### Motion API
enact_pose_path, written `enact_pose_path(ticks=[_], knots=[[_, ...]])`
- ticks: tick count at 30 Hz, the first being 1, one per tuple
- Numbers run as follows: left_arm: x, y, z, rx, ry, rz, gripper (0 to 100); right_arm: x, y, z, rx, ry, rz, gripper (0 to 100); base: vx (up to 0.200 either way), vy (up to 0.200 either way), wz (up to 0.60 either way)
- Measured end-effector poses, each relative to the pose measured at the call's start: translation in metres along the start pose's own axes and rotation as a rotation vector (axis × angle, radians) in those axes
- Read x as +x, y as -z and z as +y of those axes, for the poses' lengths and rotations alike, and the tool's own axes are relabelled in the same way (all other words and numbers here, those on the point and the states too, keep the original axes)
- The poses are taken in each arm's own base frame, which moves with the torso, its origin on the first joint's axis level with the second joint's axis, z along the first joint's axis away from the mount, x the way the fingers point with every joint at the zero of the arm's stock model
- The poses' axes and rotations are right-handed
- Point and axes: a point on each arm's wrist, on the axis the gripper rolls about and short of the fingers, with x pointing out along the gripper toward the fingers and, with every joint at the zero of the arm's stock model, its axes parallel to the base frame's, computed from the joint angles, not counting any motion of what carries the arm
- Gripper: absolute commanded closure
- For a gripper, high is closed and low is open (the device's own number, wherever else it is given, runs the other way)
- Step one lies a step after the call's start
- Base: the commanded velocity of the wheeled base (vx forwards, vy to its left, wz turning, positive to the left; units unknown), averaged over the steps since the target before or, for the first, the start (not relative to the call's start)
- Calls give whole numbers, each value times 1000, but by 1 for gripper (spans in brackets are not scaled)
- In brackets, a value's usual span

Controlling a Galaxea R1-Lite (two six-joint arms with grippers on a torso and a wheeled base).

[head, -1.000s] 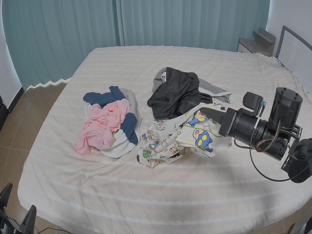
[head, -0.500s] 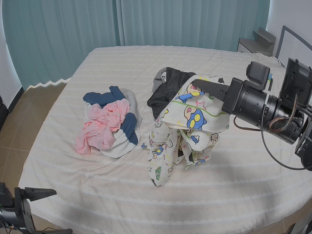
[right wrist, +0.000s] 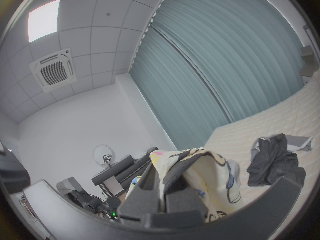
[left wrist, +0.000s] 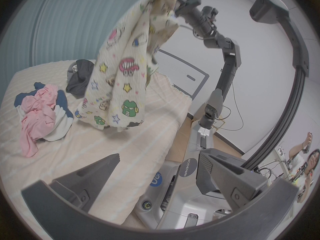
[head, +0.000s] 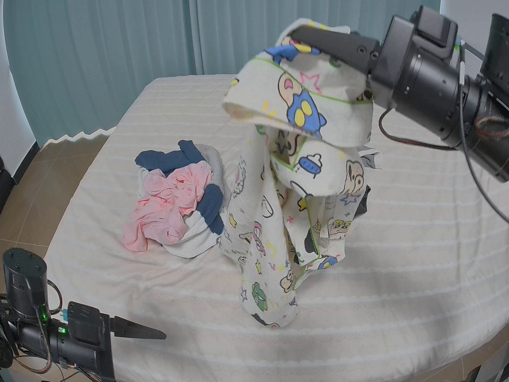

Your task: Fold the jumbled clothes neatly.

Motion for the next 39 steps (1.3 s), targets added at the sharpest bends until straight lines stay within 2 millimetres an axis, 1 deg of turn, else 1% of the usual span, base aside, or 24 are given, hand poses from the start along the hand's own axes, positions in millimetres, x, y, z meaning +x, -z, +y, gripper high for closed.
enact_pose_path(ticks=[2,4,8,11,15,19,27,33,39], knots=[[6,-1,3,11,8,-2,0,1,-5,9,-1,-16,-1,100,0,0,0],[12,-3,6,22,16,-6,0,3,-6,14,-1,-7,10,100,0,0,0],[21,-5,8,23,39,0,0,10,-2,15,0,24,13,100,0,0,0],[28,-8,9,35,26,-9,0,21,2,13,12,54,4,100,0,0,0],[37,-13,14,53,-44,-22,0,31,1,19,35,50,-22,100,0,0,0],[46,-18,18,78,-93,-49,0,38,3,33,56,23,-30,100,0,0,0],[66,-26,25,118,-247,-94,0,42,11,56,82,-20,-19,100,0,0,0],[73,-30,30,145,-412,-144,0,41,14,60,87,-28,-11,100,0,0,0],[76,-29,35,169,-567,-129,0,40,15,60,88,-27,-8,100,0,0,0]])
